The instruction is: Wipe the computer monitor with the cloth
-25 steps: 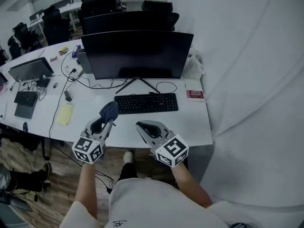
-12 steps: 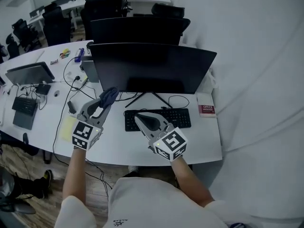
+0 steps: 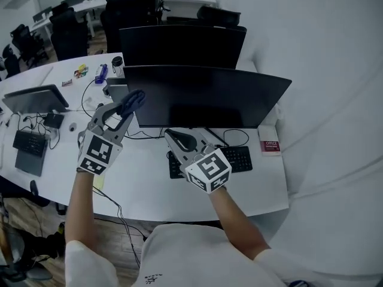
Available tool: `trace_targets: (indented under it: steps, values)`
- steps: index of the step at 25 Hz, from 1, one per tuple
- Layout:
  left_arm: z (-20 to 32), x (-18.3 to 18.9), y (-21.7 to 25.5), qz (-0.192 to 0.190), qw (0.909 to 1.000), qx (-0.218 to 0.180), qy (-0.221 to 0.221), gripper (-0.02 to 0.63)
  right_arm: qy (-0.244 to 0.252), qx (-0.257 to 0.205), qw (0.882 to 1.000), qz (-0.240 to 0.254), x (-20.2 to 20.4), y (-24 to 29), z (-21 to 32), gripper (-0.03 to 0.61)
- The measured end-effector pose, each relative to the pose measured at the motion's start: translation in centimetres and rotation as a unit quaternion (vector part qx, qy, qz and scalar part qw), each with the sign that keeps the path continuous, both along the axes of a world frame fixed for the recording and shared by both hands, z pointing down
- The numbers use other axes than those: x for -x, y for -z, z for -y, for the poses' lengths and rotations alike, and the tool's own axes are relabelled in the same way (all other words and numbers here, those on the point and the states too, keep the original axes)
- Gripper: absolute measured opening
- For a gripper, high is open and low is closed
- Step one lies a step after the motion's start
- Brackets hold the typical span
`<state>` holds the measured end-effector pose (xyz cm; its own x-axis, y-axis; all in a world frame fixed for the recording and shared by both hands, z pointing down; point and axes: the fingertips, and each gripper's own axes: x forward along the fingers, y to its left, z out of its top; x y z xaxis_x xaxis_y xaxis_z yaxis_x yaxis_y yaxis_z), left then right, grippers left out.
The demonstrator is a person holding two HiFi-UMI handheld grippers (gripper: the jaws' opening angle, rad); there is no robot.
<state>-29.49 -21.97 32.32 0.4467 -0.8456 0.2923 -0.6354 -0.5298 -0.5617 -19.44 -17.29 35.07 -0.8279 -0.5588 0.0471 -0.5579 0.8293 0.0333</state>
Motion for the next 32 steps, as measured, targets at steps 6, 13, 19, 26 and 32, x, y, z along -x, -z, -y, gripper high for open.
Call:
trace_targets:
  steps: [6,13,19,26,32]
  values:
    - [2.8,1.5,3.2,0.110,0.9930,-0.039,0.014,0.107,0.015,-0.015,1.000,0.005,2.6,2.1,2.3,0.020]
    - [5.7,3.1,6.9,0.150,0.9864,-0.057,0.036,0.107,0.029,-0.011,0.999,0.010,3.5,2.5,3.4,0.020]
    - [8.3,4.6,8.4,0.231,0.9676,-0.077,0.069,0.107,0.032,-0.021,0.999,0.015,3.7,3.3,4.0,0.020]
    - [10.7,4.6,5.7,0.324,0.9377,-0.080,0.095,0.107,0.022,-0.015,0.999,0.020,3.2,3.1,4.6,0.020]
    - [11.6,3.4,4.0,0.368,0.9221,-0.079,0.087,0.107,0.005,-0.010,1.000,0.023,2.1,3.0,4.9,0.020]
